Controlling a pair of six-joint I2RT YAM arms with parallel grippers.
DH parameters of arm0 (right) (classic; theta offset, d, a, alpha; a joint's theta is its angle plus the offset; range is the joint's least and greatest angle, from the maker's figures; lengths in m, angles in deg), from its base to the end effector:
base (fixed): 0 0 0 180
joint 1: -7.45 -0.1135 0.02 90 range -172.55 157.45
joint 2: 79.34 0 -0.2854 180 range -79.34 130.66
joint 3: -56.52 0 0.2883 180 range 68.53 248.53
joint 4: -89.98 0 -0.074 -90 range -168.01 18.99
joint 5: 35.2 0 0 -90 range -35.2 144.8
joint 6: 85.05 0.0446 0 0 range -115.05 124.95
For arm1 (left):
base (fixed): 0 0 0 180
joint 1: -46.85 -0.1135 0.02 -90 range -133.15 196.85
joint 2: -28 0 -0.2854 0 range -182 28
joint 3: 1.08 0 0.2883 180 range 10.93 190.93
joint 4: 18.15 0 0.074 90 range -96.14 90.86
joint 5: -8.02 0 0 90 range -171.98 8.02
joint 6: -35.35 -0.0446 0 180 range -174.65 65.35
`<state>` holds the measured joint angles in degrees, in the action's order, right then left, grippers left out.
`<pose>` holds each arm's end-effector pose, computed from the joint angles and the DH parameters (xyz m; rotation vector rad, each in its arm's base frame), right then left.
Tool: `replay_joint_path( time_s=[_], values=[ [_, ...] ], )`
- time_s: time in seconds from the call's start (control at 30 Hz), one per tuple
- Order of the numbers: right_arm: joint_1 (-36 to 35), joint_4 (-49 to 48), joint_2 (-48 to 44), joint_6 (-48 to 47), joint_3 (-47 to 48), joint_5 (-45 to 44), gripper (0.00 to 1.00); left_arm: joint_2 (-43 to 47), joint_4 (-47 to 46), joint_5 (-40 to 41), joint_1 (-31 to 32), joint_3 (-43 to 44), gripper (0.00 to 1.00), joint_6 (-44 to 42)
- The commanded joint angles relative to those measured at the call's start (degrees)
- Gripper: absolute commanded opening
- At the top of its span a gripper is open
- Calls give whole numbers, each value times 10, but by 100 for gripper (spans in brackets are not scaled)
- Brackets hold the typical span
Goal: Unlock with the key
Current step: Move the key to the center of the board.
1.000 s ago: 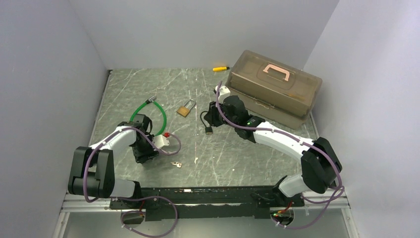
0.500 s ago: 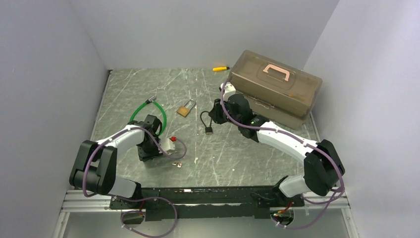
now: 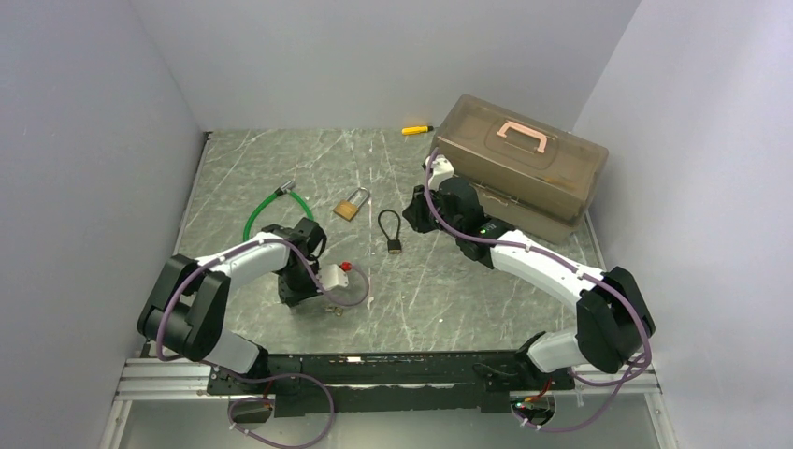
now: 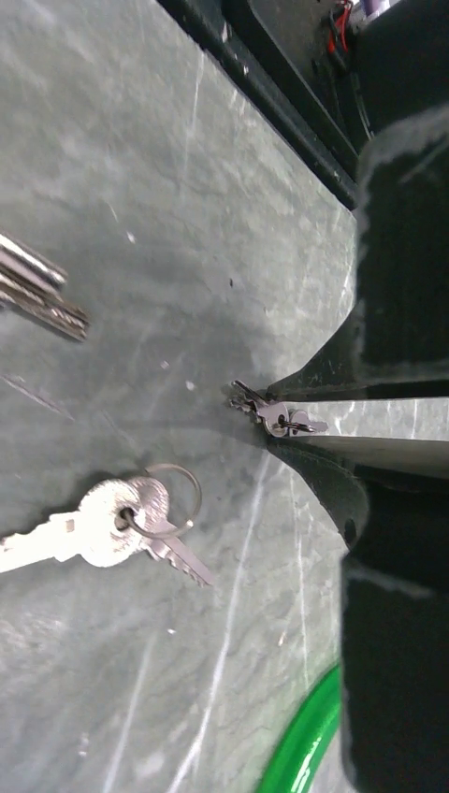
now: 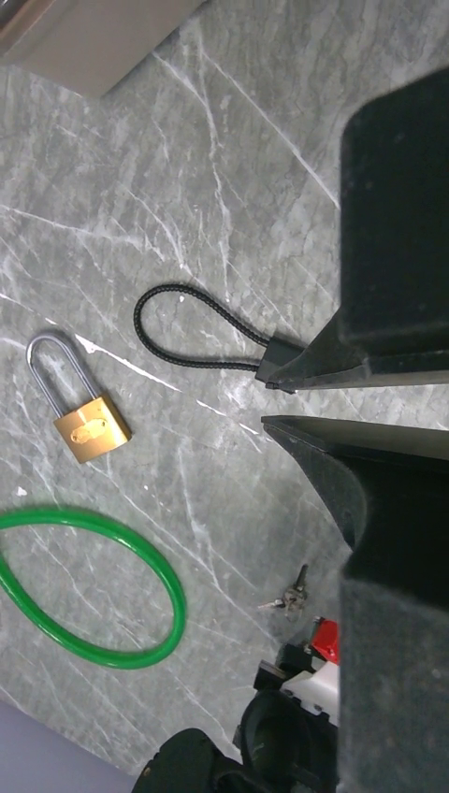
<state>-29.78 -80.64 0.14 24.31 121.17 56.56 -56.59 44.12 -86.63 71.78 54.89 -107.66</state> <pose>0.2816 0.2157 0.2717 -0.3394 2.0274 0.6580 0.2200 -0.1063 0.1411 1.9704 2.4375 -0.1294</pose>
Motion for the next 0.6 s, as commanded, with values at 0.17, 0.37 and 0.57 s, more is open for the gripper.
replay_joint_path(
  time_s=[0.17,0.37,0.57],
  values=[
    [16,-3,-37,-16,-8,-11,19,-19,8,-210,94,32,8,48],
    [21,17,-43,-22,1,-15,18,-63,18,-249,143,73,8,46],
    [22,25,-41,-26,11,-16,17,-85,15,-240,147,109,9,36]
  ],
)
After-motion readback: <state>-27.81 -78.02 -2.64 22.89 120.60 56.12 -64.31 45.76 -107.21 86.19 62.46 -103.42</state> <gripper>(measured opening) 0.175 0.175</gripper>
